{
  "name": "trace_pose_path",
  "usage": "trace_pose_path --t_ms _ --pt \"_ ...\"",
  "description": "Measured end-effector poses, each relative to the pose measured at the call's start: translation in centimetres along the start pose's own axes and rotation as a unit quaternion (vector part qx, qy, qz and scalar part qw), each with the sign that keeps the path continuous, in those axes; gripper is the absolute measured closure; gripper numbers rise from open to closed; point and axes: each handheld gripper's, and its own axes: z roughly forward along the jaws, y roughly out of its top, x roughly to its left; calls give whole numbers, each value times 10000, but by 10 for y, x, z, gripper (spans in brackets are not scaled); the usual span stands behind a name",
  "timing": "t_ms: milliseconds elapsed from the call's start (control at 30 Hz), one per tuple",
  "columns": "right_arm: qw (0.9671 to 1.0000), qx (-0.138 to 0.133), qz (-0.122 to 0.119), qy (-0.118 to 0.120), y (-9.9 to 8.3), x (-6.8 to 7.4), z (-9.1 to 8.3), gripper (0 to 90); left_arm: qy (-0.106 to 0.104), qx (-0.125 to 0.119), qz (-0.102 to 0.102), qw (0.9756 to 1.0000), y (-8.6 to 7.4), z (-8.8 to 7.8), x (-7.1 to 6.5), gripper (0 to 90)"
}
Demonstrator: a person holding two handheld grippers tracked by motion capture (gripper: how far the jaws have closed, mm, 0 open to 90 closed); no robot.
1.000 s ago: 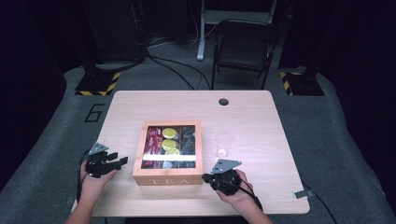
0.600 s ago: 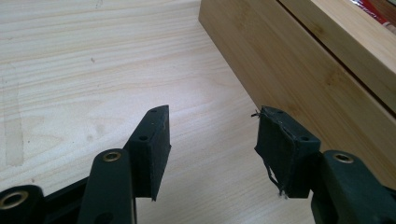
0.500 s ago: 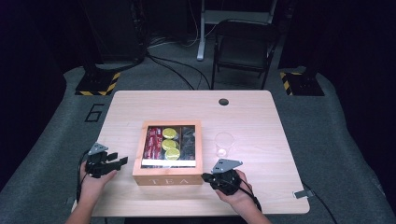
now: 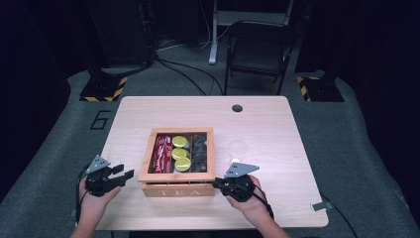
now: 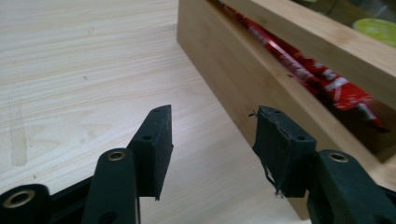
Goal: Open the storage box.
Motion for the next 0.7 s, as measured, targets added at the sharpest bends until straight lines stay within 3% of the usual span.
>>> trace_pose_path --t_ms 233,333,433,700 --pt "9999 -108 14 49 7 -1 1 845 -33 -71 112 9999 2 -17 -17 495" --pt "9999 -138 7 64 9 -2 2 843 -187 -72 285 9994 2 -20 -26 524" --pt "9998 -192 -13 87 11 -3 2 841 -399 -13 618 9973 4 -23 -40 565" --pt "9998 -159 -15 109 12 -4 4 832 -594 -2 847 9946 9 -25 -58 618"
